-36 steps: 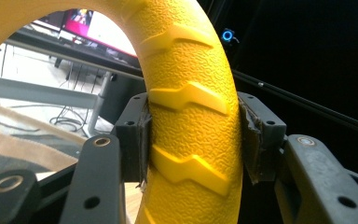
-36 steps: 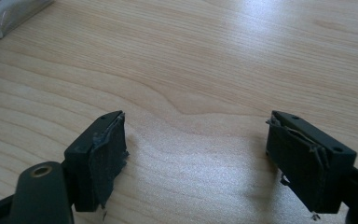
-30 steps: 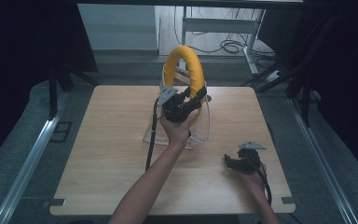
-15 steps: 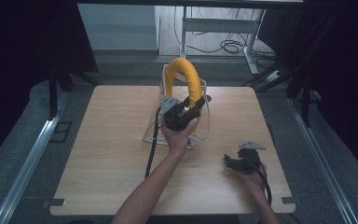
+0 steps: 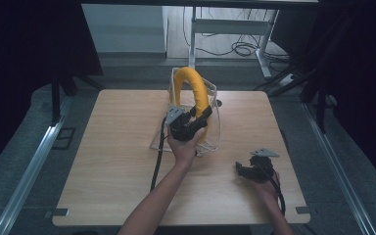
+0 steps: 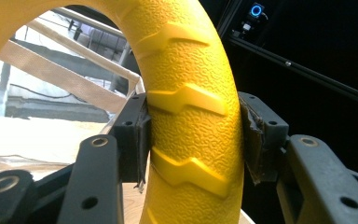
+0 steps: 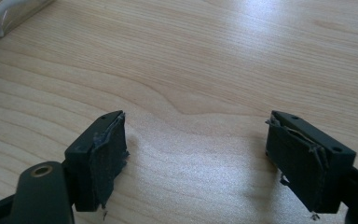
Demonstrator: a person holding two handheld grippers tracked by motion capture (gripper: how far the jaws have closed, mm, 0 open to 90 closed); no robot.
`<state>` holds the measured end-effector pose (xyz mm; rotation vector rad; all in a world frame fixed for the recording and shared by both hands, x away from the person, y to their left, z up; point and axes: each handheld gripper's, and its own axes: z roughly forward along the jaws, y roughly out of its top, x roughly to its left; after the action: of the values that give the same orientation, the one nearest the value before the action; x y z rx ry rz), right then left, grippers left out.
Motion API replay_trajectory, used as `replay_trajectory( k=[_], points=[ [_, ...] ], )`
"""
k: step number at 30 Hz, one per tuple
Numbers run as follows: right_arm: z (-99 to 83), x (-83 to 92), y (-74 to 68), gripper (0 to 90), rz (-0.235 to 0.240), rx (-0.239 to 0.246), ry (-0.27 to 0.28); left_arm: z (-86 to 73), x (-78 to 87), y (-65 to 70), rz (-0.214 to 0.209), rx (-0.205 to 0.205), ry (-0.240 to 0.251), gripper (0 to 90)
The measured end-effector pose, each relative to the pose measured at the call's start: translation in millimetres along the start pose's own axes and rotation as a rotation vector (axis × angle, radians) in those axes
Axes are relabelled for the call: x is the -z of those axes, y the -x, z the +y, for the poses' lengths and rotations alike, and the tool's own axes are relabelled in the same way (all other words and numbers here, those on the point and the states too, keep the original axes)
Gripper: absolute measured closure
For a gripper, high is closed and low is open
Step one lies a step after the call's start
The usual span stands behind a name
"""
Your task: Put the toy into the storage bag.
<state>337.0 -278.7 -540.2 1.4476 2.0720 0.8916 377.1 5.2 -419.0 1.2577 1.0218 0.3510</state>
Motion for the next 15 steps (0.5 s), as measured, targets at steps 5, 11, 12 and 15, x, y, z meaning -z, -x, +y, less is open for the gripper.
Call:
replay_trajectory(
  k=[5, 11, 12, 15],
  points=[
    [0.0, 0.0, 0.0, 20.1, 0.000, 0.000, 0.000, -0.9, -0.4, 0.7, -0.009, 0.001, -0.009, 48.5],
    [0.0, 0.1, -0.1, 20.2, 0.001, -0.002, 0.000, 1.2, 1.2, -0.8, -0.036, 0.018, -0.031, 40.8],
    [0.0, 0.1, -0.1, 20.2, 0.001, -0.002, 0.000, 1.2, 1.2, -0.8, -0.036, 0.018, -0.031, 40.1],
    [0.0, 0.0, 0.0, 20.2, 0.001, 0.000, 0.000, 3.1, 5.5, 0.6, -0.060, 0.018, -0.043, 37.4]
  ],
)
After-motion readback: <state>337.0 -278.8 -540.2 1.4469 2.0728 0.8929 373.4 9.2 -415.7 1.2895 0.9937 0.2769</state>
